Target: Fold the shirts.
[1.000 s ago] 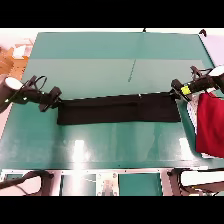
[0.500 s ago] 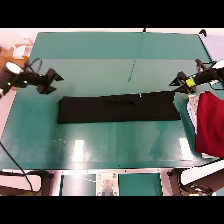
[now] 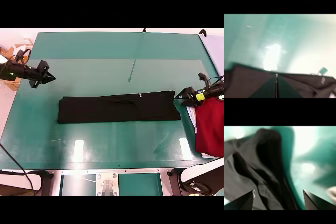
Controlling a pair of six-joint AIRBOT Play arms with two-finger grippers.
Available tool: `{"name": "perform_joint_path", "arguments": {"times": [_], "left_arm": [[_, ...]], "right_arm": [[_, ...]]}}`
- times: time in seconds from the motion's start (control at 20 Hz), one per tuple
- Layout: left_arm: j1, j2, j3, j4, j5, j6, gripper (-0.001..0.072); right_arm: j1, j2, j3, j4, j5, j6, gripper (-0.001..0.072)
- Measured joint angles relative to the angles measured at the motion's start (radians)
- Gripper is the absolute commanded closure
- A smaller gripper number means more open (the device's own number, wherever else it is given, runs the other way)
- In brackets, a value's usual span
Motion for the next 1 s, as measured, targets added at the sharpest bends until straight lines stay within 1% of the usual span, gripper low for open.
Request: {"name": "perform_joint_path", "arguments": {"times": [0.2,0.3,0.35,0.4,0.45,0.5,0.55,0.8,1.0], "left_arm": [[-0.002,0.0,0.004,-0.131,-0.028,0.07,0.068],[-0.024,0.0,0.005,-0.172,-0.037,0.105,0.068],[-0.042,0.0,0.005,-0.184,-0.042,0.122,0.068],[-0.066,0.0,0.005,-0.195,-0.045,0.138,0.068],[-0.092,0.0,0.005,-0.201,-0.04,0.152,0.068],[-0.122,-0.001,0.005,-0.208,-0.031,0.167,0.068],[-0.157,-0.001,0.005,-0.214,-0.022,0.182,0.068],[-0.37,-0.02,0.005,-0.186,0.076,0.236,0.0681],[-0.563,-0.123,0.007,-0.147,0.167,0.254,0.0681]], "right_arm": [[0.022,-0.068,-0.016,0.107,0.055,-0.079,0.0026],[0.05,-0.088,-0.018,0.121,0.061,-0.095,0.0026],[0.067,-0.094,-0.019,0.121,0.061,-0.101,0.0039],[0.082,-0.098,-0.019,0.119,0.059,-0.106,0.0157],[0.095,-0.102,-0.021,0.104,0.05,-0.109,0.0514],[0.106,-0.109,-0.021,0.084,0.036,-0.111,0.0596],[0.112,-0.114,-0.024,0.085,0.043,-0.113,0.07],[0.13,-0.081,-0.02,0.056,0.03,-0.116,0.0697],[0.14,0.033,0.0,0.063,0.039,-0.104,0.0697]]}}
